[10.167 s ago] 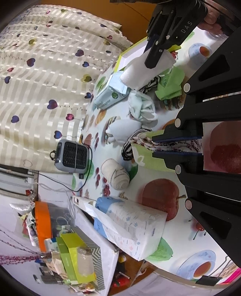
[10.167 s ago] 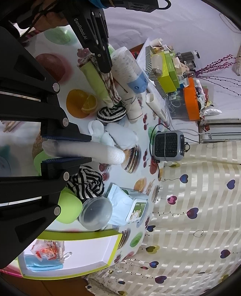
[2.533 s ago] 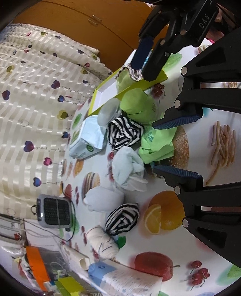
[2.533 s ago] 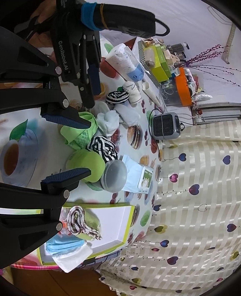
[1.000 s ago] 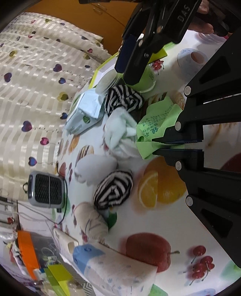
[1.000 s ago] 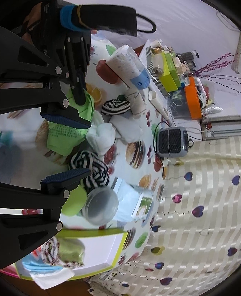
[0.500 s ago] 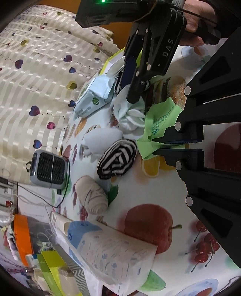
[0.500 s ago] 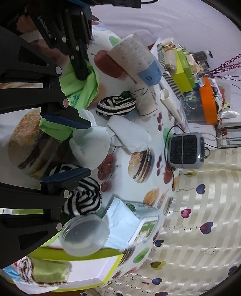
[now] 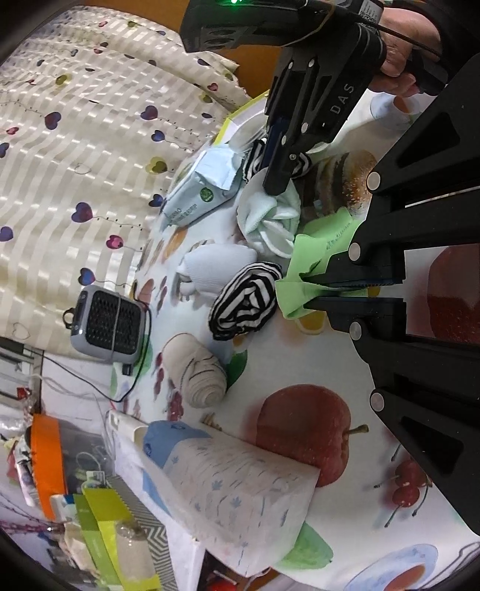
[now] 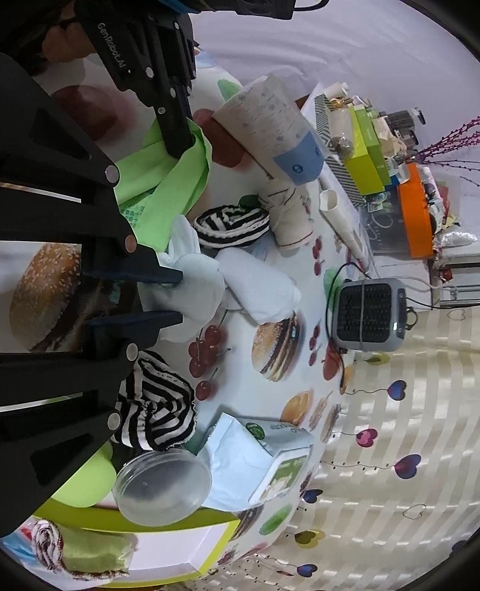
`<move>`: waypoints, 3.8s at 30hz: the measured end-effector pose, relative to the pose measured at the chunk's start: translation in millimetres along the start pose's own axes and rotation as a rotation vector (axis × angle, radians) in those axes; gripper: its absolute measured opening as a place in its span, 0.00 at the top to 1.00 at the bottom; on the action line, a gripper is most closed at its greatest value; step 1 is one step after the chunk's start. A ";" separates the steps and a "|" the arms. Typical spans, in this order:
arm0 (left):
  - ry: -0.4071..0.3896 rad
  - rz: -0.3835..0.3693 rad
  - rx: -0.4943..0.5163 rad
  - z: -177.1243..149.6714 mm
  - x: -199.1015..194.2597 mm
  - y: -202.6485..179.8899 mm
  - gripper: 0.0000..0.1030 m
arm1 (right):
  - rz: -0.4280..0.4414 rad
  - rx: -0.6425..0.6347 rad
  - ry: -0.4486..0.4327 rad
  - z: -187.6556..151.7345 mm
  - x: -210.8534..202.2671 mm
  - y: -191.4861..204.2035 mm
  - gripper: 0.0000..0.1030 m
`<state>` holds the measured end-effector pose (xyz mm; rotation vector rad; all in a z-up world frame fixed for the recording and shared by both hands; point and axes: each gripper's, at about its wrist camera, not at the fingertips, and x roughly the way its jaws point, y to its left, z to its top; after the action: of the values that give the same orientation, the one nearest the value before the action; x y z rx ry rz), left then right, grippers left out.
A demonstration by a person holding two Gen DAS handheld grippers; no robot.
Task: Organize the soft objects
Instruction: 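Close the right gripper on the white glove and lift it, then carry the white glove into the yellow box with the right gripper while the left holds the green cloth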
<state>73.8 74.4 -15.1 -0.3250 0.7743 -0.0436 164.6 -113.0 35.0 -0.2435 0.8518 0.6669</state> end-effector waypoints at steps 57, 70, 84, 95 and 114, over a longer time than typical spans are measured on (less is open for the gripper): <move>-0.143 -0.050 0.131 19.8 -63.6 -76.1 0.96 | -0.044 0.088 -0.233 -18.5 -115.2 -14.5 0.87; -0.143 -0.088 0.148 27.1 -60.5 -90.0 0.96 | -0.092 0.136 -0.255 -25.5 -128.6 -38.2 0.87; -0.140 -0.143 0.198 38.9 -51.5 -127.7 0.96 | -0.203 0.234 -0.299 -43.6 -159.2 -86.8 0.86; -0.123 -0.182 0.242 43.0 -38.5 -161.4 0.96 | -0.280 0.326 -0.277 -69.9 -169.2 -130.8 0.86; -0.088 -0.235 0.319 43.3 -17.3 -211.7 0.96 | -0.276 0.396 -0.146 -120.6 -143.6 -156.1 0.86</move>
<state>108.3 -112.1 89.9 -0.1119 0.6268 -0.3680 121.3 -352.2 57.0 0.0462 0.7739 0.2458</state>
